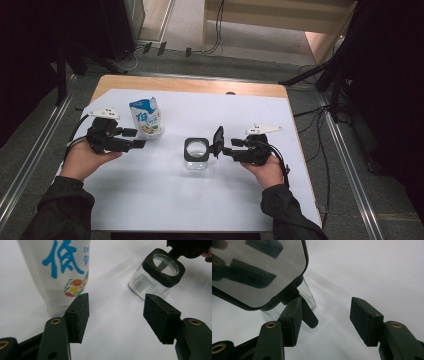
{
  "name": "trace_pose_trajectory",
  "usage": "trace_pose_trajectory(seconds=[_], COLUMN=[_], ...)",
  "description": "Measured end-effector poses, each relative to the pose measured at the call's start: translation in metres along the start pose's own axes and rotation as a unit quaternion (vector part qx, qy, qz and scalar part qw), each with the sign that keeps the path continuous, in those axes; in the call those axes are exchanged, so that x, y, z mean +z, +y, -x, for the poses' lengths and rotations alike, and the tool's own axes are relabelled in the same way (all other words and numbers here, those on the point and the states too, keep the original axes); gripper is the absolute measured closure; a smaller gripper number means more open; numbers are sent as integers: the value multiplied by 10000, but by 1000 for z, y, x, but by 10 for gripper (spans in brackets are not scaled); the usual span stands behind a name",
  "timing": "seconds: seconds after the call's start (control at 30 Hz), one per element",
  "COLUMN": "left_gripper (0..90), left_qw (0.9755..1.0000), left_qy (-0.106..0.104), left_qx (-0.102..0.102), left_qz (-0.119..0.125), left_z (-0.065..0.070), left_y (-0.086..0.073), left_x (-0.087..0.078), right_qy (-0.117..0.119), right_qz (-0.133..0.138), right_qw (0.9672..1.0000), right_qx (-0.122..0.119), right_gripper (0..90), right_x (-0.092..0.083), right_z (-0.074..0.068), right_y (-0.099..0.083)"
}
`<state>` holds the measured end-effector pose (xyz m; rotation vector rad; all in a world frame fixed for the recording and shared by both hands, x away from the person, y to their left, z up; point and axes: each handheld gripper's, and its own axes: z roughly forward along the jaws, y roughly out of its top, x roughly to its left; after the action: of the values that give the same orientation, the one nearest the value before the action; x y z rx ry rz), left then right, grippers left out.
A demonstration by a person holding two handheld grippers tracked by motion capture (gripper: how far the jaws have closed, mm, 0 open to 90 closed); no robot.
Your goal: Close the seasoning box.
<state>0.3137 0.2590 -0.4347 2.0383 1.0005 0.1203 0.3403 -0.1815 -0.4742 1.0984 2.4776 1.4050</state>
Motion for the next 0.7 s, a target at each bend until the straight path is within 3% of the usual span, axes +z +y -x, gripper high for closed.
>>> trace_pose_trajectory(seconds=[0.4, 0.63, 0.7], left_gripper=[403, 414, 424], left_qw=[9992, 9982, 9984], left_qy=[341, 403, 388], left_qx=[-175, -371, -332], left_qz=[105, 230, 250], left_z=[-30, -49, -51], left_y=[4, 13, 14], left_x=[-7, -2, -1], right_qy=[-50, -122, -132], right_qz=[-33, -85, -38], right_qw=[10000, 9998, 9999], right_qx=[31, 88, 87], right_gripper=[450, 451, 451], right_x=[-2, -7, -9], right_z=[0, -1, -1], right_y=[-1, -6, -8])
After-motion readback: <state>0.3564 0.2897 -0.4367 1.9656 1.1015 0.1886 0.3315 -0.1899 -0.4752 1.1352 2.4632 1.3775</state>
